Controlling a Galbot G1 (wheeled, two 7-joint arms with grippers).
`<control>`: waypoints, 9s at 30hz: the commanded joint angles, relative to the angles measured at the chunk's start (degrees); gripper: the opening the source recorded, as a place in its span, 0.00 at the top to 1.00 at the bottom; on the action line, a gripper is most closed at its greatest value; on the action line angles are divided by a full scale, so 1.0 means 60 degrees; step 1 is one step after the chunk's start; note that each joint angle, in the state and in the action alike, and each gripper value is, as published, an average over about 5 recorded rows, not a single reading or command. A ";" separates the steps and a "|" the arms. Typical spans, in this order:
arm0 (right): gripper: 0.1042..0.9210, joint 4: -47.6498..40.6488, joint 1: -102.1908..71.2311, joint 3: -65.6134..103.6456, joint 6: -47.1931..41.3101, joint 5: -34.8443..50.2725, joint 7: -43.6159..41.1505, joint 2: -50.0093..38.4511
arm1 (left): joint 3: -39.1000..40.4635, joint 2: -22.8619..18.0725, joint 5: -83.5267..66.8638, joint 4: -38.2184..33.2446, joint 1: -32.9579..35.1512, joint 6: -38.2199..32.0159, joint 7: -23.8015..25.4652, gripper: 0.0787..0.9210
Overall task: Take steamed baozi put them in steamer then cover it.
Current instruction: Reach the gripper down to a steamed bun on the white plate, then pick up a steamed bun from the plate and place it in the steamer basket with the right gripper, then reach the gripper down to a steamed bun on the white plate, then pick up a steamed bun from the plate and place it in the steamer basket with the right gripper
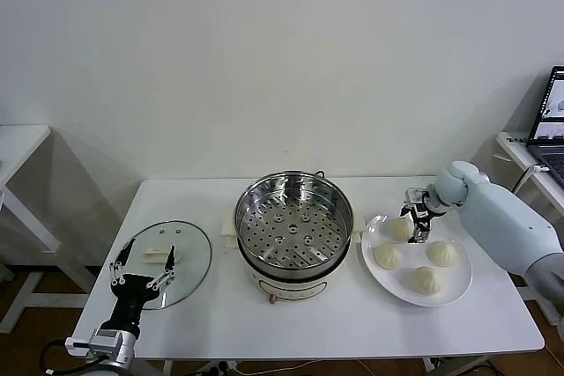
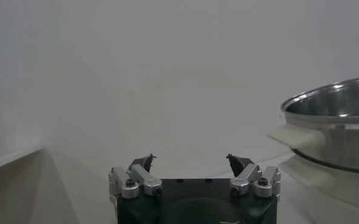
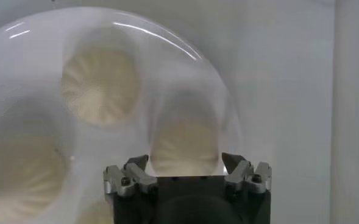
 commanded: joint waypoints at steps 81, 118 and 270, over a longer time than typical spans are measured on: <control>0.32 0.1699 0.4618 -0.5604 0.7626 -0.0814 0.0321 0.3679 | -0.0352 0.0313 0.0008 -0.0009 0.0121 -0.0022 0.0258 0.12; 0.12 0.6490 0.7829 -0.8066 -0.0406 0.6072 -0.1001 -0.3196 | 0.0096 0.0264 0.0375 -0.0500 0.0414 -0.0082 0.0141 0.12; 0.12 0.3920 0.6632 -0.7285 -0.5555 0.8472 0.0184 0.3286 | -0.0665 0.0568 -0.0171 -0.0371 0.0030 0.0118 0.0338 0.12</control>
